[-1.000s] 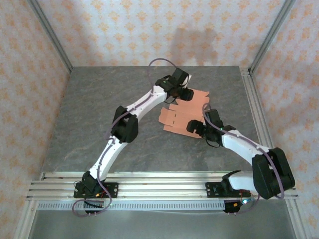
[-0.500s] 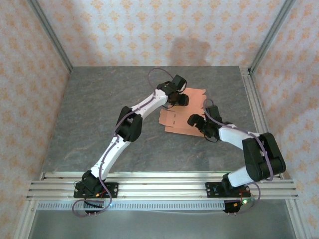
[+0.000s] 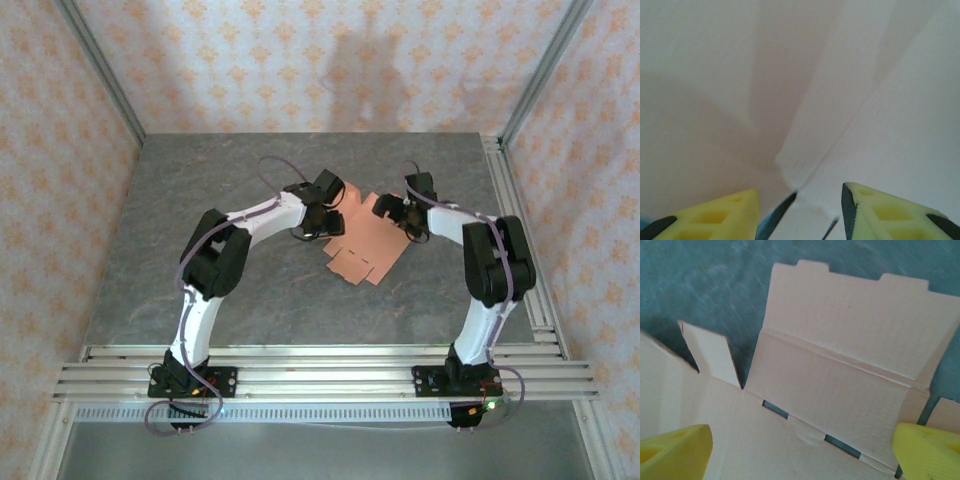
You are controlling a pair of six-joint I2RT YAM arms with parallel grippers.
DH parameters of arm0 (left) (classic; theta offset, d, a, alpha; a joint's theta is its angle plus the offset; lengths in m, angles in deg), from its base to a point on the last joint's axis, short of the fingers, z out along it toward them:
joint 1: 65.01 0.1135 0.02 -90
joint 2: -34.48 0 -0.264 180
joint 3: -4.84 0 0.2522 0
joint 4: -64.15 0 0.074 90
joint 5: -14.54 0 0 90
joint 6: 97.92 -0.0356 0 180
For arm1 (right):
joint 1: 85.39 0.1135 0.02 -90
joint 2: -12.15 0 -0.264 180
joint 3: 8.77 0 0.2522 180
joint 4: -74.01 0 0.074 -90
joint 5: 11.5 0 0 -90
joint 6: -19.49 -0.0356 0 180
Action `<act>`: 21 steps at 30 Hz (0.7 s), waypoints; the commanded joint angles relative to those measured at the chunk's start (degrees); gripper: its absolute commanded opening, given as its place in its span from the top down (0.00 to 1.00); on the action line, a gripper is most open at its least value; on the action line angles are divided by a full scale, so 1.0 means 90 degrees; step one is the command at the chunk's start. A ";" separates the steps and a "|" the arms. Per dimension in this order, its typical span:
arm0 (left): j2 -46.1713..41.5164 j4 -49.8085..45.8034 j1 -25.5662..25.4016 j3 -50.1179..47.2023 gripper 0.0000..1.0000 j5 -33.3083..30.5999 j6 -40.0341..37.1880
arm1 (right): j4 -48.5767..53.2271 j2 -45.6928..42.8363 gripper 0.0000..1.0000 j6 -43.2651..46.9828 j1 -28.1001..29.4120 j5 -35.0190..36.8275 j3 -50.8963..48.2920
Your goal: Fold the paper box
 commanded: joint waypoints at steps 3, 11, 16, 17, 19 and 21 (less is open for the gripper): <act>-0.0802 0.0379 -0.0471 -0.0943 0.51 -0.0340 0.0560 | 0.0716 0.1076 0.05 0.0221 -0.0022 -0.0649 0.0945; -0.1236 0.0500 -0.0670 -0.0853 0.48 -0.0672 0.0427 | 0.0776 -0.0096 0.01 0.0775 -0.0050 -0.0658 0.0830; -0.0549 -0.0093 -0.0388 0.0441 0.44 -0.0985 -0.0347 | 0.0758 -0.1214 0.01 0.0885 -0.0051 -0.0213 0.0123; -0.0328 -0.0189 -0.0317 0.0727 0.44 -0.1070 -0.0506 | 0.0768 -0.1477 0.01 0.0920 -0.0053 -0.0115 -0.0070; 0.0126 -0.0391 -0.0172 0.1292 0.44 -0.1117 -0.0835 | 0.0838 -0.1934 0.01 0.1080 -0.0052 0.0063 -0.0411; 0.0624 -0.0590 -0.0027 0.1941 0.45 -0.1119 -0.1060 | 0.0857 -0.2391 0.00 0.1274 -0.0051 0.0122 -0.0787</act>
